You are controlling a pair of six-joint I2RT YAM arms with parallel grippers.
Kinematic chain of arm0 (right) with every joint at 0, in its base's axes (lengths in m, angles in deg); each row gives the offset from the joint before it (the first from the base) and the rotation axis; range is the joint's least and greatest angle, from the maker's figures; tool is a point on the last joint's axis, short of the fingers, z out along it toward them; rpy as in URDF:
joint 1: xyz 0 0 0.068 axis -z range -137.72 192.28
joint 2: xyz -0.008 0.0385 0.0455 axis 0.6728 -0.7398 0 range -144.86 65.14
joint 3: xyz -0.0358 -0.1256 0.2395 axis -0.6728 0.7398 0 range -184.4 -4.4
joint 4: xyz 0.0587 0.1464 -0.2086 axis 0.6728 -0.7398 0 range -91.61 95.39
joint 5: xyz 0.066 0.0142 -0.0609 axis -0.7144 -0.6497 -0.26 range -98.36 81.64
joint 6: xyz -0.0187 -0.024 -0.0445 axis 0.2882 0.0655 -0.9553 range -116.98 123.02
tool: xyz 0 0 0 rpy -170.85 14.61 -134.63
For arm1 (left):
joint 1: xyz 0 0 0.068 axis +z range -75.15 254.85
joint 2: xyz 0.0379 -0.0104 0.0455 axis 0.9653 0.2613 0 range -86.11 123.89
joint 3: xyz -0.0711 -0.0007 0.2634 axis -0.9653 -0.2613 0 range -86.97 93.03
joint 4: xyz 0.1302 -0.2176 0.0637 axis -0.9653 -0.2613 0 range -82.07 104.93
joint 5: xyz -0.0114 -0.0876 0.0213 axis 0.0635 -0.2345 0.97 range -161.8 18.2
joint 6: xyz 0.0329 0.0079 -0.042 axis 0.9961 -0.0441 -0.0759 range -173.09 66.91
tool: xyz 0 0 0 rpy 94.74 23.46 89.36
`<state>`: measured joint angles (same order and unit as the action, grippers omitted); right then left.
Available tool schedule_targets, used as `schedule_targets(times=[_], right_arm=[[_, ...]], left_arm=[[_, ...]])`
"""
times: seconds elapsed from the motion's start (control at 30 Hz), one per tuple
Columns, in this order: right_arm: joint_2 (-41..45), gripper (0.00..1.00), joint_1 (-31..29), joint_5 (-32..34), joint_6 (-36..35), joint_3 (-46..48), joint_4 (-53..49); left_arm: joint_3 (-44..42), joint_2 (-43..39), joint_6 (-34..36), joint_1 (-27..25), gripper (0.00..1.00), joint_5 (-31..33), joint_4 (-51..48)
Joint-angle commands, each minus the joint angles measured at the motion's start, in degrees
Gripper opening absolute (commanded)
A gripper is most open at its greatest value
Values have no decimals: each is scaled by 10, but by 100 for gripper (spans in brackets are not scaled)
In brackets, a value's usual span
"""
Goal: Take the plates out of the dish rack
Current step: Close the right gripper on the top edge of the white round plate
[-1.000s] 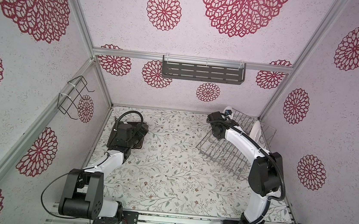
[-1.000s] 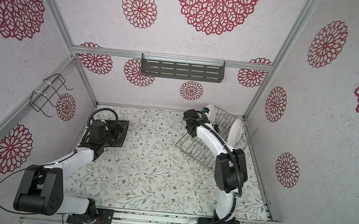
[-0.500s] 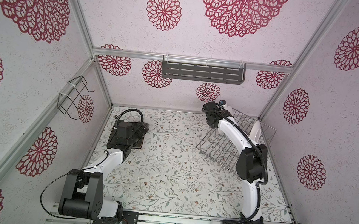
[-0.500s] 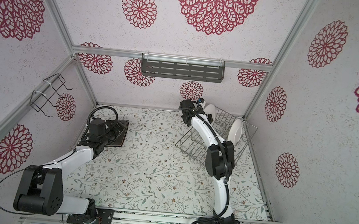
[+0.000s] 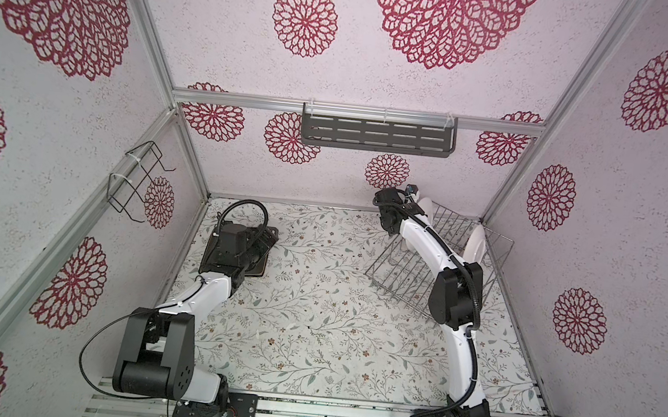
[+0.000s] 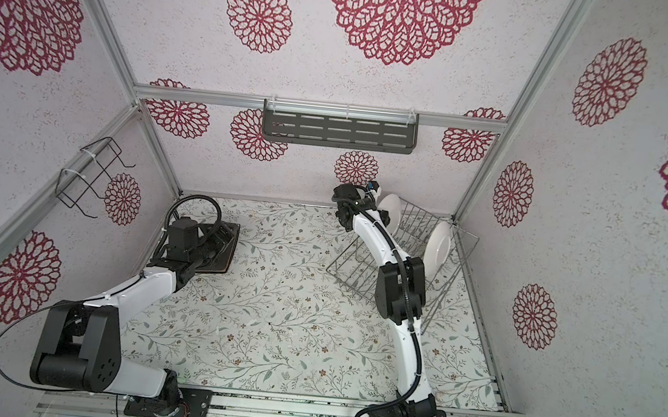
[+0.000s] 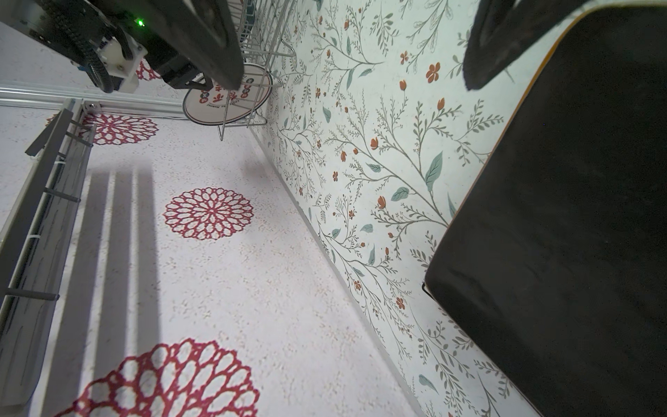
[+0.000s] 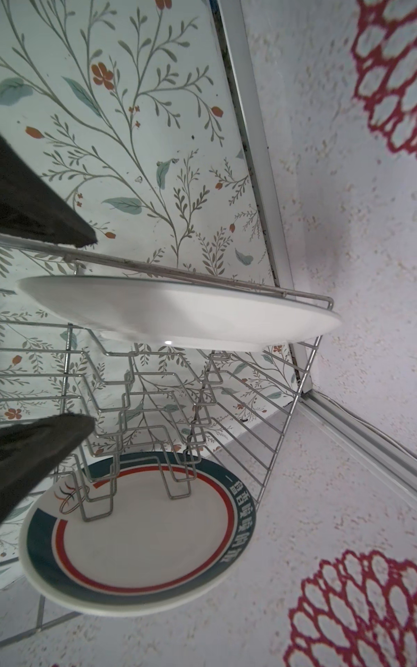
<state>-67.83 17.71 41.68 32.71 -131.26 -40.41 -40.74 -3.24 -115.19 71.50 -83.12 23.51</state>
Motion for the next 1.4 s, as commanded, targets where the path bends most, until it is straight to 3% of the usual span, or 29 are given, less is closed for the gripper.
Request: schedule_targets(times=[0.0,0.43,0.8,0.97,1.37], right_arm=[[-6,72,8,31,20,-20,21],[-26,53,10,69,21,-20,45],[-34,46,11,92,25,-20,43],[-34,25,11,103,25,-20,38],[-31,7,13,102,15,-20,41]], left_arm=[[17,4,11,2,100,-7,3],[17,5,11,2,100,-11,-1],[17,-3,11,2,99,-12,-8],[12,-12,11,2,99,-11,-10],[14,-15,12,2,98,-13,-14]])
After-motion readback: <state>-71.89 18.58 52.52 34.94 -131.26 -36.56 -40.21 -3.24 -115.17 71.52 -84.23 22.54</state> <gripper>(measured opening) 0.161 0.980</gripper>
